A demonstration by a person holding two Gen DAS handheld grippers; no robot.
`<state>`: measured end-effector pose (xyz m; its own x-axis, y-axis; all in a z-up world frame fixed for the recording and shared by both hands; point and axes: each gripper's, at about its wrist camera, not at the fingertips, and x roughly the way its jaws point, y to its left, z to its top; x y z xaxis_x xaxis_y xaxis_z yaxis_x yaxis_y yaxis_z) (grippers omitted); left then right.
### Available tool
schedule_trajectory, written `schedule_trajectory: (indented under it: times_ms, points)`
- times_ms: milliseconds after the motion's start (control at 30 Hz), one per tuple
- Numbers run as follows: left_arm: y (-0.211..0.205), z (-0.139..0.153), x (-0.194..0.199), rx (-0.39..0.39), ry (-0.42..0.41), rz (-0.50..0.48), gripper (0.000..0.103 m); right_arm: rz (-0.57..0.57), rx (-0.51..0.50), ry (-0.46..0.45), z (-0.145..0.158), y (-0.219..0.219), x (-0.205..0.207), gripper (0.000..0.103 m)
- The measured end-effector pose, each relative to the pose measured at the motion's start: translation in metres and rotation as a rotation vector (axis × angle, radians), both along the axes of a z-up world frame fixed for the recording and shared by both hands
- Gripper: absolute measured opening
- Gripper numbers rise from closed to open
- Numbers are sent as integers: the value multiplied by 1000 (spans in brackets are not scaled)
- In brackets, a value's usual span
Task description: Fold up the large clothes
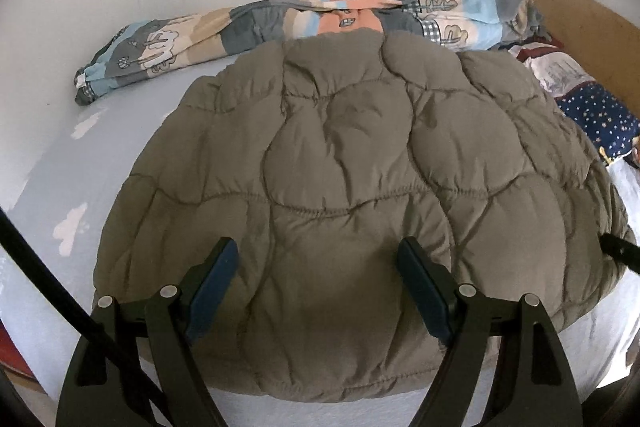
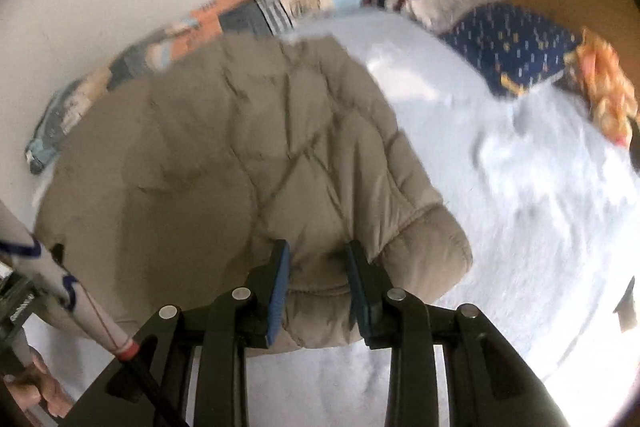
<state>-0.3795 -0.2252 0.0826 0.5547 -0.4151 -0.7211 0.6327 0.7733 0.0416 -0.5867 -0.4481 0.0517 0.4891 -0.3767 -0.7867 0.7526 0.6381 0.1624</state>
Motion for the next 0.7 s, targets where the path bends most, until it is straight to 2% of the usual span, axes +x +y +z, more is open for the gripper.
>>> schedule_trajectory:
  times_ms: [167, 300, 400, 533, 700]
  points:
    - [3, 0, -3, -5, -18, 12, 82, -16, 43, -5, -9, -8, 2, 33]
    - [12, 4, -12, -8, -31, 17, 81, 4, -69, -27, 9, 14, 6, 34]
    - [17, 4, -19, 6, -62, 12, 81, 84, -155, -53, 23, 40, 17, 34]
    - [21, 4, -23, 29, -96, -2, 82, 183, -156, -38, 17, 63, 41, 34]
    - [19, 0, -24, 55, -121, -21, 82, 209, -167, 11, 4, 71, 60, 38]
